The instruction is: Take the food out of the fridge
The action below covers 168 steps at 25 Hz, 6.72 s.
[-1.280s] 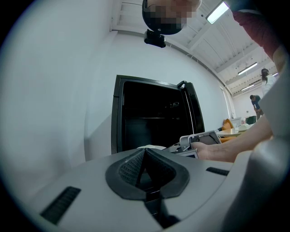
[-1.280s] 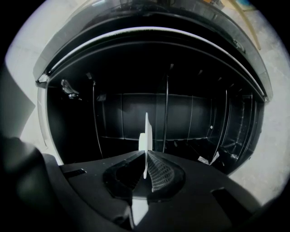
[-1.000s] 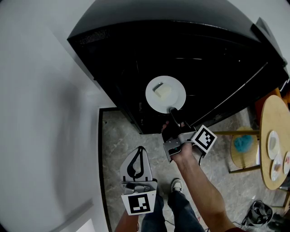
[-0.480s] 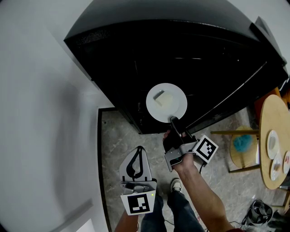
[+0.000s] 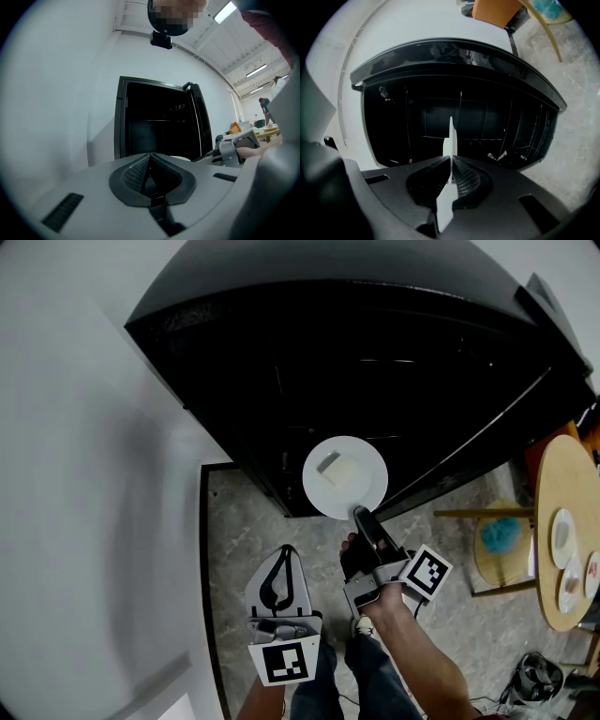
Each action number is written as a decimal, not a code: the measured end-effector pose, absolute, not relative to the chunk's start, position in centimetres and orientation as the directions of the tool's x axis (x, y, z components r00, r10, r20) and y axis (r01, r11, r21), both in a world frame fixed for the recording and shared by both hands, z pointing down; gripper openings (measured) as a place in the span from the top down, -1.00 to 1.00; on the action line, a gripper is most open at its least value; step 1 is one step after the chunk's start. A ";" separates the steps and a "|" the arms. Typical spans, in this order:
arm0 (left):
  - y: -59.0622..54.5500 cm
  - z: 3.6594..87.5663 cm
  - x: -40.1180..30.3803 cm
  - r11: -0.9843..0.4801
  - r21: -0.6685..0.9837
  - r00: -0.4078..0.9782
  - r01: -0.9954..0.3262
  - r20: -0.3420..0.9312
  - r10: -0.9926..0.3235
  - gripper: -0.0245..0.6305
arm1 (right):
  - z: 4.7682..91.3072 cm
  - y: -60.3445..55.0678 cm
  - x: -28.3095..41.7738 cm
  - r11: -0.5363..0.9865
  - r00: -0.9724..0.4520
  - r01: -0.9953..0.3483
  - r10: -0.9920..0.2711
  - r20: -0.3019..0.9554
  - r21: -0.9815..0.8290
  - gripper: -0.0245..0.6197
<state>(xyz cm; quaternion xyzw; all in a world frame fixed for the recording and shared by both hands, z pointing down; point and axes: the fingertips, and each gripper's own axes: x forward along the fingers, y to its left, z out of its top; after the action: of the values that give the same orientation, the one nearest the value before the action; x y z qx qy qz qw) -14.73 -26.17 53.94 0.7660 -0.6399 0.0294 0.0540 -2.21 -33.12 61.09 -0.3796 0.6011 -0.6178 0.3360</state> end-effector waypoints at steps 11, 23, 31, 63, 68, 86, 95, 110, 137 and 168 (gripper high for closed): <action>-26.1 53.9 -14.7 -0.169 0.049 0.174 -0.984 0.110 -0.979 0.88 | 61.1 -29.5 -1.6 -0.084 -0.500 -0.029 -0.862 0.087 -0.996 0.82; -26.0 54.2 -14.7 -0.168 0.051 0.173 -0.985 0.116 -0.978 0.88 | 61.5 -25.3 -0.9 -0.130 -0.519 -0.017 -0.846 0.120 -0.991 0.82; -26.2 54.5 -14.6 -0.166 0.052 0.171 -0.985 0.119 -0.978 0.88 | 61.6 -24.2 -0.4 -0.142 -0.517 -0.016 -0.846 0.130 -0.990 0.82; -25.9 50.0 -15.0 -0.161 0.045 0.165 -0.986 0.080 -0.983 0.88 | 55.1 -23.2 -0.4 -0.108 -0.514 0.010 -0.853 0.087 -0.994 0.82; -25.7 48.2 -15.2 -0.158 0.049 0.161 -0.986 0.067 -0.985 0.88 | 53.1 -22.9 -0.3 -0.099 -0.509 0.022 -0.858 0.074 -0.995 0.82; -24.6 41.1 -14.9 -0.147 0.041 0.148 -0.988 0.004 -0.989 0.88 | 46.6 -21.3 0.4 -0.096 -0.467 0.047 -0.882 0.063 -0.994 0.82; -24.3 37.7 -14.0 -0.157 0.044 0.157 -0.987 -0.009 -0.988 0.88 | 42.6 -21.3 0.9 -0.095 -0.459 0.030 -0.886 0.071 -0.995 0.82; -23.4 31.6 -14.1 -0.145 0.038 0.143 -0.989 -0.049 -0.989 0.88 | 36.3 -20.3 0.5 -0.086 -0.491 0.013 -0.869 0.068 -0.996 0.82; -20.0 22.8 -14.5 -0.138 -0.001 0.137 -0.990 -0.140 -0.981 0.88 | 27.0 -17.8 2.1 -0.014 -0.520 -0.013 -0.854 0.018 -1.000 0.82; -17.9 22.0 -11.1 -0.194 0.014 0.190 -0.981 -0.143 -0.971 0.88 | 25.4 -15.1 4.6 0.024 -0.507 -0.021 -0.862 -0.011 -0.999 0.82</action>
<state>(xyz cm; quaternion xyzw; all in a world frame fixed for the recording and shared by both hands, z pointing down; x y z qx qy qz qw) -11.14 -17.89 22.03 0.7704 -0.6335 -0.0601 -0.0402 4.61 -15.13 25.36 -0.3532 0.6247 -0.6025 0.3491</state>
